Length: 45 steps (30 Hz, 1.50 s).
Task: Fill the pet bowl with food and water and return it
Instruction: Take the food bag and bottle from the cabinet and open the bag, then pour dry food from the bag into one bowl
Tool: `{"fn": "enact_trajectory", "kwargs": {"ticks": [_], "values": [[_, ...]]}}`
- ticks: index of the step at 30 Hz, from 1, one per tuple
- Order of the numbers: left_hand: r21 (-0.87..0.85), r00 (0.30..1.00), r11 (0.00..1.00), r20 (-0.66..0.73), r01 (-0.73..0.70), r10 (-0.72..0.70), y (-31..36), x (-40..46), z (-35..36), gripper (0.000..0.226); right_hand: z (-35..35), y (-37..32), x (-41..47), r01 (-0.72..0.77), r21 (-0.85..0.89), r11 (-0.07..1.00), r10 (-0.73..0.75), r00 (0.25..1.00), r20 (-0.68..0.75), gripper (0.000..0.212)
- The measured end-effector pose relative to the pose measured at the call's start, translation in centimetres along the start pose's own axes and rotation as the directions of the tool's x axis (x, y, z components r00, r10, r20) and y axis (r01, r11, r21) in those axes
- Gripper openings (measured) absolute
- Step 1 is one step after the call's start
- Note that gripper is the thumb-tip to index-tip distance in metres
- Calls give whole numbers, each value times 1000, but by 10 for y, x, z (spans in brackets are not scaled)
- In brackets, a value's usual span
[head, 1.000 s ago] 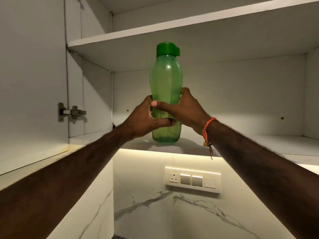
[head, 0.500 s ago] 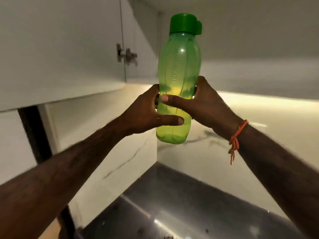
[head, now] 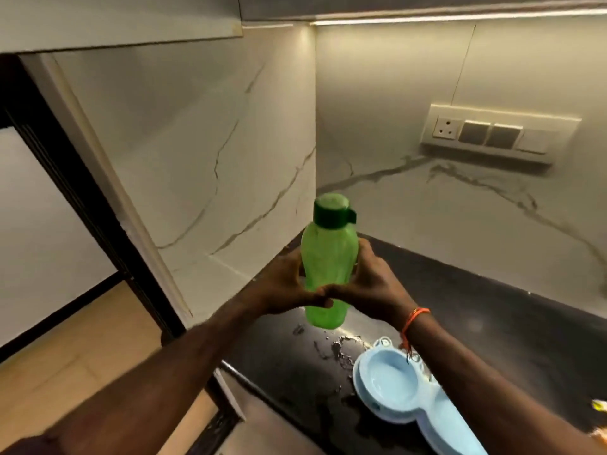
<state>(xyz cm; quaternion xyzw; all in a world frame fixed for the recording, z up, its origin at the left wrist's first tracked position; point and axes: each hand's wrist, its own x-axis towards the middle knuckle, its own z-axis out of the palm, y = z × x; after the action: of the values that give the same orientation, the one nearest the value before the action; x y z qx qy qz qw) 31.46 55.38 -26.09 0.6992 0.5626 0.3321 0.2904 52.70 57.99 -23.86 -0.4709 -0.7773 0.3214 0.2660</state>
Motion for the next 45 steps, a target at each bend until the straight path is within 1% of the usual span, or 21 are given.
{"fn": "enact_trajectory", "kwargs": {"ticks": [4, 7, 10, 12, 17, 19, 21, 23, 24, 25, 26, 27, 28, 30, 31, 33, 35, 37, 38, 40, 45], "values": [[-57, 997, 995, 8, 83, -83, -53, -3, 32, 87, 34, 32, -3, -84, 16, 996, 83, 994, 72, 102], [-95, 985, 980, 6, 172, -173, -77, -6, 50, 81, 56, 48, -2, -160, 30, 987, 156, 982, 109, 102], [-183, 966, 948, 25, 259, -259, -88, -10, 61, 80, 68, 58, -1, -208, 56, 977, 200, 973, 117, 101], [-218, 960, 936, 41, 277, -275, -89, -8, 62, 84, 69, 62, 0, -225, 72, 972, 216, 970, 114, 100], [-180, 954, 937, 81, 298, -288, -85, -7, 57, 92, 65, 63, 2, -217, 17, 976, 213, 968, 129, 99], [-120, 952, 946, 92, 301, -291, -80, -9, 54, 94, 62, 63, 0, -189, -24, 982, 190, 973, 134, 95], [-20, 938, 941, 94, 338, -335, -72, -10, 51, 103, 57, 62, -2, -156, -62, 986, 163, 978, 130, 92], [233, 886, 878, 108, 418, -451, -56, -12, 42, 108, 47, 60, -4, -139, -82, 987, 147, 984, 103, 92], [365, 844, 819, 139, 442, -518, -47, -14, 37, 101, 42, 59, -6, -137, -89, 987, 144, 986, 84, 92], [448, 801, 778, 197, 440, -566, -35, -15, 33, 89, 34, 58, -8, -136, -94, 986, 141, 988, 55, 91], [470, 764, 770, 264, 432, -590, -22, -16, 31, 77, 26, 57, -11, -132, -97, 987, 134, 991, 21, 90], [466, 739, 781, 328, 415, -588, -7, -17, 31, 72, 17, 56, -14, -124, -100, 987, 123, 992, -17, 88], [474, 738, 800, 373, 369, -561, 9, -17, 34, 77, 7, 55, -18, -114, -103, 988, 109, 992, -56, 87], [524, 782, 823, 408, 222, -471, 36, -14, 42, 104, -13, 54, -27, -99, -112, 989, 85, 989, -123, 85], [522, 803, 836, 420, 167, -423, 50, -12, 48, 110, -23, 53, -32, -95, -120, 988, 77, 985, -153, 85], [438, 859, 891, 402, 125, -318, 76, -4, 62, 97, -44, 54, -45, -96, -137, 986, 65, 975, -211, 84], [324, 922, 944, 342, 66, -182, 100, 5, 73, 78, -63, 56, -59, -106, -153, 983, 61, 961, -269, 83], [255, 963, 966, 266, -28, -42, 121, 16, 86, 68, -82, 61, -79, -130, -158, 979, 69, 937, -344, 79], [225, 971, 971, 238, -75, 20, 130, 22, 93, 66, -91, 63, -90, -148, -160, 976, 77, 921, -381, 77], [166, 970, 978, 229, -124, 84, 146, 31, 108, 64, -107, 69, -111, -189, -172, 967, 94, 889, -449, 71], [66, 925, 979, 344, -193, 159, 177, 43, 163, 61, -144, 91, -175, -363, -192, 912, 183, 778, -601, 56]]}}
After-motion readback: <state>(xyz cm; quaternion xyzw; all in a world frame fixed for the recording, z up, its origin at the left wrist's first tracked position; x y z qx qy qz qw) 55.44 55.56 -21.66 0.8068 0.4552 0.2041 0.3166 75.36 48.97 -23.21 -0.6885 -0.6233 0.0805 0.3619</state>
